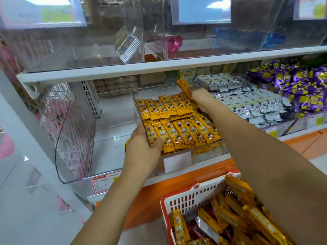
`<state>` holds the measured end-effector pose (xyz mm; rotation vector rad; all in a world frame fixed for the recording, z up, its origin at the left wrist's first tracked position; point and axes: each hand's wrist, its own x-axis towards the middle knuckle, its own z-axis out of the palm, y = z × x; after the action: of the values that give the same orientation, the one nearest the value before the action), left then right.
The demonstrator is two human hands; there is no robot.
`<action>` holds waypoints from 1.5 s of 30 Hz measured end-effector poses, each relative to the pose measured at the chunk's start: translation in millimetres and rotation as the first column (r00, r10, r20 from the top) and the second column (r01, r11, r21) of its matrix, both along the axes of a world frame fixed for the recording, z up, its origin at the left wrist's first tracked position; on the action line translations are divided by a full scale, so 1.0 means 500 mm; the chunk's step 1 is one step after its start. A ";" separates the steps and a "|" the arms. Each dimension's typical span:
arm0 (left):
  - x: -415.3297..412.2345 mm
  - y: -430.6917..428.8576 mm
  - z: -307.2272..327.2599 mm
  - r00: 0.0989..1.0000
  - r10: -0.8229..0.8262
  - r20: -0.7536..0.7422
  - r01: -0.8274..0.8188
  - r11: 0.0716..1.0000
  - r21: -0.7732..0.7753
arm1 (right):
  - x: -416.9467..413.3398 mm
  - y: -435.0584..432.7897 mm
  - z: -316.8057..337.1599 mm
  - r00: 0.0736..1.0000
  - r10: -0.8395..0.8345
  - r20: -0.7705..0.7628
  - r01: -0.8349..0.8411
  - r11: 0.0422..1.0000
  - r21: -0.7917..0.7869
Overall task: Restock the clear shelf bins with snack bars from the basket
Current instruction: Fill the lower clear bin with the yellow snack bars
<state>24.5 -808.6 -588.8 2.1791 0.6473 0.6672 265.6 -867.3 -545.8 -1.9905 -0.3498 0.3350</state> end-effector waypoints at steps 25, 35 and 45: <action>-0.124 -0.118 -0.050 0.984 -0.080 0.159 0.084 0.996 -0.019 | -0.365 -0.186 -0.097 0.933 0.128 0.335 -0.153 0.987 0.052; -0.214 -0.223 -0.284 0.536 -0.341 -0.773 0.516 0.856 -0.020 | -0.517 -0.413 -0.480 0.859 0.397 -0.324 -0.497 0.496 -0.712; -0.253 -0.238 -0.328 0.496 -0.440 -0.749 0.483 0.856 -0.183 | -0.601 -0.415 -0.514 0.828 0.087 -0.555 -0.525 0.470 -0.710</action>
<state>-102.0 -927.4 -753.0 2.4964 0.3918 -0.6232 -34.8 -1074.9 -802.9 -2.6897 -0.2723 1.4447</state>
